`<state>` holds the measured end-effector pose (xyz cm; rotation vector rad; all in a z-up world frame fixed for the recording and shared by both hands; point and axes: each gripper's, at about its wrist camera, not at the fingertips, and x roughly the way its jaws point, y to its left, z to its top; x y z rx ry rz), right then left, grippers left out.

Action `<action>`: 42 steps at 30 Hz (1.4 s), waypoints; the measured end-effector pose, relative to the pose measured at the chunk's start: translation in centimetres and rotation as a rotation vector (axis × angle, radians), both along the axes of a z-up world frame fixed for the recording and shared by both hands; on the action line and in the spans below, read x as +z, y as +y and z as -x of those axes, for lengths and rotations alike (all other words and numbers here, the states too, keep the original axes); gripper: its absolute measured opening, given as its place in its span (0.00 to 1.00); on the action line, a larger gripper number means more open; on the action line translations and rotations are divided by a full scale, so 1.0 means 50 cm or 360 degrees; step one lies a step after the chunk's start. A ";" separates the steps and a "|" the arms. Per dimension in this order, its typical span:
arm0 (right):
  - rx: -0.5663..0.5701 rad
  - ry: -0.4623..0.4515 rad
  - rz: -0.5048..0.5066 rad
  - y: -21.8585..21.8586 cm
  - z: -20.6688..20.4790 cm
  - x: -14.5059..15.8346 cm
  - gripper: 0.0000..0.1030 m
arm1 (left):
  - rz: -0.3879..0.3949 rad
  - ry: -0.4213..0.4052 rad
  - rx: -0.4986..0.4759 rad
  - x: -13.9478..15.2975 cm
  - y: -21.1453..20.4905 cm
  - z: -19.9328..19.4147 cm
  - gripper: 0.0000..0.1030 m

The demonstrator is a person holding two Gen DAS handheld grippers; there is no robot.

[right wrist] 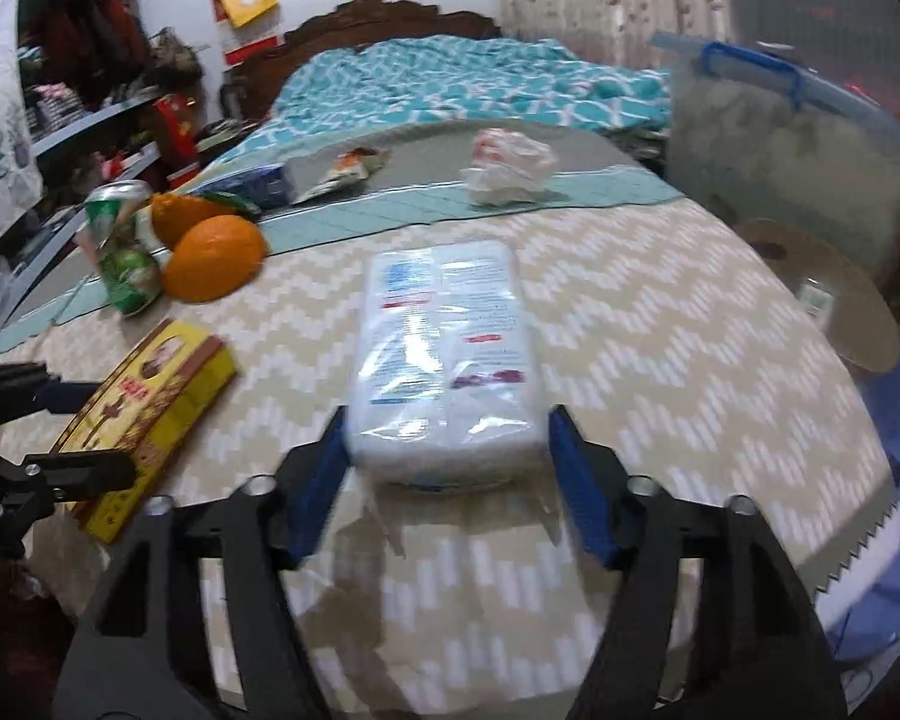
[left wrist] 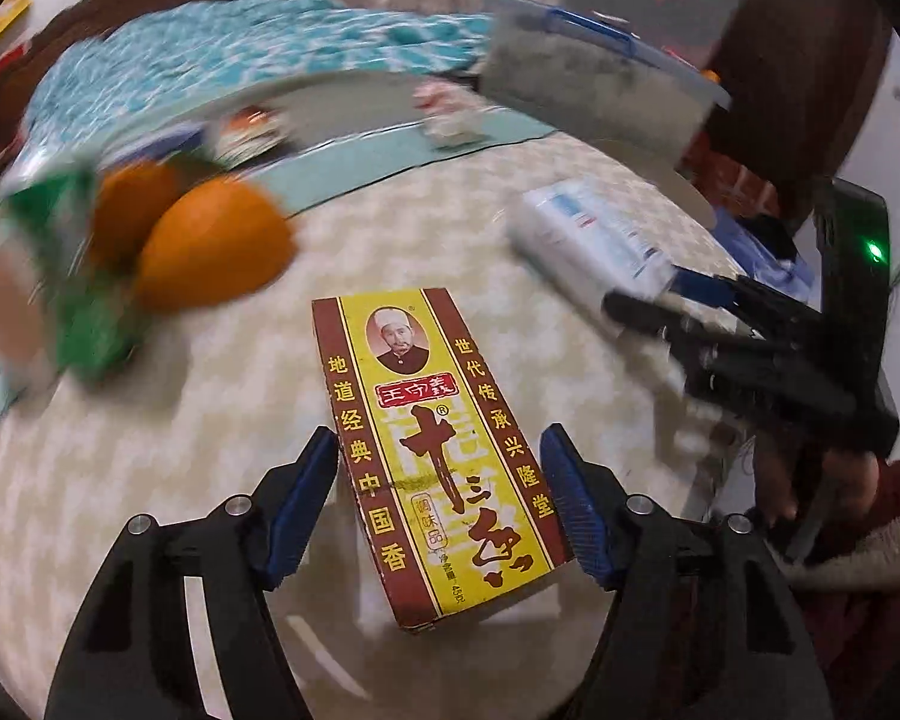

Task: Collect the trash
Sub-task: 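Grasp the yellow spice box with the left tool while the right grasps the tissue pack, then carry the box and tissue pack to the beige bin and open both tools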

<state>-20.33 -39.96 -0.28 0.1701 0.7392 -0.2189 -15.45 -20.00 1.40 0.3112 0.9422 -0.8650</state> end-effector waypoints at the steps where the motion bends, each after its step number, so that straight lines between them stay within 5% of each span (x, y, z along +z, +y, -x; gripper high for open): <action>1: -0.0017 -0.0009 -0.0022 -0.009 0.005 0.001 0.83 | -0.0051 -0.0042 0.0021 0.000 -0.020 -0.001 0.75; 2: -0.0019 -0.0014 -0.0039 -0.015 0.008 0.002 0.85 | -0.0082 -0.0070 0.0038 -0.004 -0.028 -0.003 0.87; 7: 0.0007 -0.0006 -0.0068 -0.026 0.009 -0.004 0.90 | -0.0188 -0.0158 0.0082 0.005 -0.028 0.010 0.92; 13: 0.0129 0.0025 -0.0086 -0.015 -0.022 -0.009 0.90 | -0.0227 -0.0094 0.0120 0.007 0.005 0.011 0.92; 14: 0.0141 0.0039 -0.0090 -0.015 -0.027 -0.012 0.89 | -0.0231 -0.0080 0.0114 0.004 0.000 0.010 0.90; 17: 0.0136 0.0049 -0.0026 -0.014 -0.025 -0.013 0.58 | -0.0289 0.0008 0.0041 -0.017 -0.028 0.003 0.56; 21: -0.0037 -0.0064 -0.0128 -0.082 0.015 -0.005 0.58 | -0.0298 -0.0015 -0.0073 -0.011 -0.082 0.001 0.55; 32: -0.0732 -0.0201 -0.0300 -0.438 0.134 0.007 0.58 | -0.0062 -0.0037 -0.0574 0.047 -0.477 -0.025 0.56; 40: -0.0825 -0.0163 -0.0314 -0.548 0.118 0.006 0.61 | -0.0094 0.0030 -0.0680 0.042 -0.733 -0.061 0.57; 42: -0.0829 -0.0164 -0.0301 -0.557 0.118 0.008 0.67 | -0.0125 0.0047 -0.0638 0.033 -0.771 -0.076 0.80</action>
